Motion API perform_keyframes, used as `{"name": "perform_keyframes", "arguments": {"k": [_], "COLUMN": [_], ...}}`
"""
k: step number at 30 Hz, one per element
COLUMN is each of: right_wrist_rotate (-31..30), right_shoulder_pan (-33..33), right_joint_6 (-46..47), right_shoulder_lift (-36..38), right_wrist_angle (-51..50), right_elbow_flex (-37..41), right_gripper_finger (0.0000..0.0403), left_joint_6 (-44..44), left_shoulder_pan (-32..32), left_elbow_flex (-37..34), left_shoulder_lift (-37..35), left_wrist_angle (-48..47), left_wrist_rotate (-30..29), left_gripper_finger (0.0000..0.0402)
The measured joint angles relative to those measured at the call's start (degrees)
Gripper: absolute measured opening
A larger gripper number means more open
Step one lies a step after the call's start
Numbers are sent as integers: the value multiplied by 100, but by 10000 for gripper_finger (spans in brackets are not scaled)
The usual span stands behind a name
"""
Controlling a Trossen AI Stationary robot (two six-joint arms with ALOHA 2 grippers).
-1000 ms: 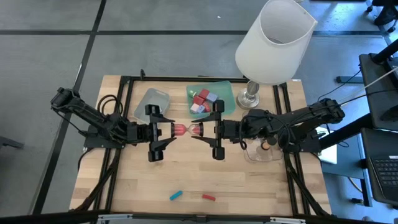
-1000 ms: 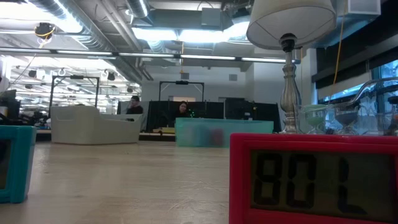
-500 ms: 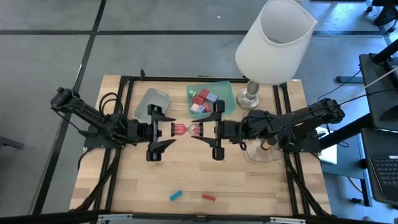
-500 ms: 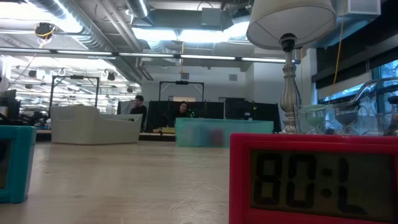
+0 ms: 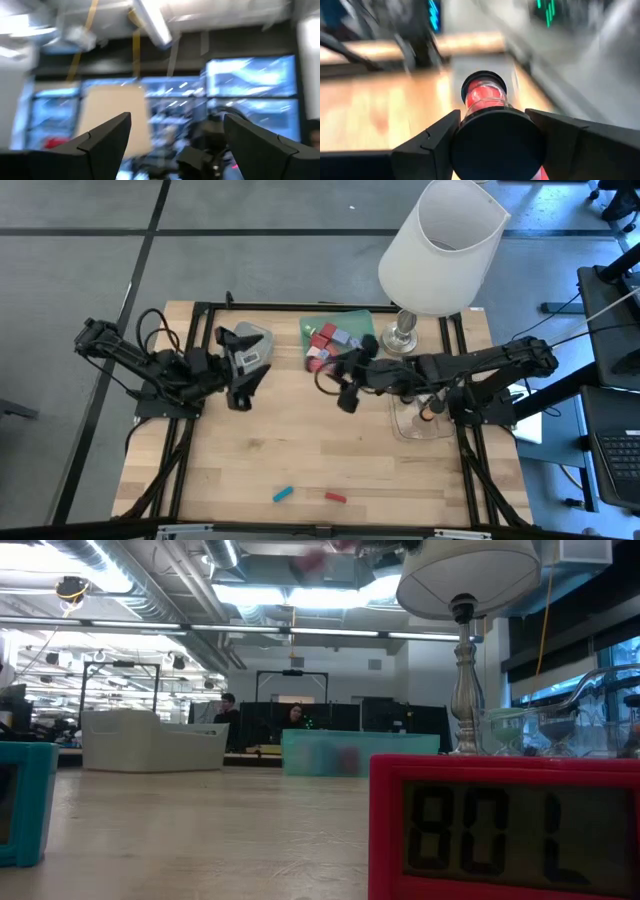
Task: Pick & Place Office items
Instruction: Put the red hourglass into the transparent bin
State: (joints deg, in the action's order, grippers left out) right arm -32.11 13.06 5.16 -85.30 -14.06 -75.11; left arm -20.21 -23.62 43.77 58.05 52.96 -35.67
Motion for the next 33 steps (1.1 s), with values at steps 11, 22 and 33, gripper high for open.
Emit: {"name": "perform_keyframes", "arguments": {"k": [11, 22, 33], "right_wrist_rotate": [1261, 2377, 2766], "right_shoulder_pan": [-81, 606, 590], "right_joint_6": [4806, 6453, 6643], "right_shoulder_lift": [790, 592, 571], "right_wrist_angle": [-5150, -6994, -6625], "right_elbow_flex": [2, 8, 1190], "right_gripper_finger": [213, 212, 210], "left_joint_6": [292, 620, 1140], "left_shoulder_pan": [0, 0, 0], "left_elbow_flex": [0, 0, 0], "left_shoulder_lift": [-125, -125, -125], "left_wrist_angle": [-1561, -2277, -2878], "left_wrist_rotate": [-1944, -1955, -1820], "left_gripper_finger": [313, 313, 313]}}
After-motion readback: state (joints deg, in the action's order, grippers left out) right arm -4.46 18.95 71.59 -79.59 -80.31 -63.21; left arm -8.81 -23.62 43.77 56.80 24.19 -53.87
